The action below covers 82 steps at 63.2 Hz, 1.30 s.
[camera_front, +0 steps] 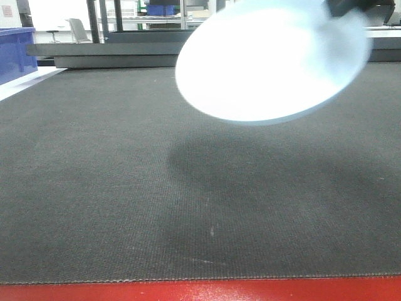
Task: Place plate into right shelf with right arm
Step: 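Lift the white plate up off the table with the right gripper, then hold the plate raised in the right gripper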
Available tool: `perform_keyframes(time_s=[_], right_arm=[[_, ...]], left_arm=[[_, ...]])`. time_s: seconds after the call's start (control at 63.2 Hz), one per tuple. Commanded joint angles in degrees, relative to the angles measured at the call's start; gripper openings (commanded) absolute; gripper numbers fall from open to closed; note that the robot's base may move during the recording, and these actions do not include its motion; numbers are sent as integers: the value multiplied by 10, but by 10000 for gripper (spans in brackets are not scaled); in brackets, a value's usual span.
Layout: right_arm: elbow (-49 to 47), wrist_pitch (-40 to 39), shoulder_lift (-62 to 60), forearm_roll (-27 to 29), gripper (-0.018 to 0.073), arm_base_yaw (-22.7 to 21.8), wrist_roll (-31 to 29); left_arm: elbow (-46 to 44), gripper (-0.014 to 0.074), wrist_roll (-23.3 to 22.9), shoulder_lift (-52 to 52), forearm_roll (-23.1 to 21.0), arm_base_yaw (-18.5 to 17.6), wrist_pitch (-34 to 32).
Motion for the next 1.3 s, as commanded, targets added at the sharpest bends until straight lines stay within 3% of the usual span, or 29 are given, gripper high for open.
perform_keyframes(time_s=[0.0, 0.301, 0.602, 1.282], right_arm=[[19, -58, -87, -22, 55, -4, -5], [97, -60, -312, -61, 55, -4, -5], [105, -62, -481, -86, 55, -4, -5], [105, -62, -525, -86, 55, -4, -5]], left_arm=[[4, -47, -1, -6, -2, 0, -46], [4, -47, -1, -6, -2, 0, -46], [4, -47, -1, -6, -2, 0, -46], [4, -47, -1, -6, -2, 0, -46]])
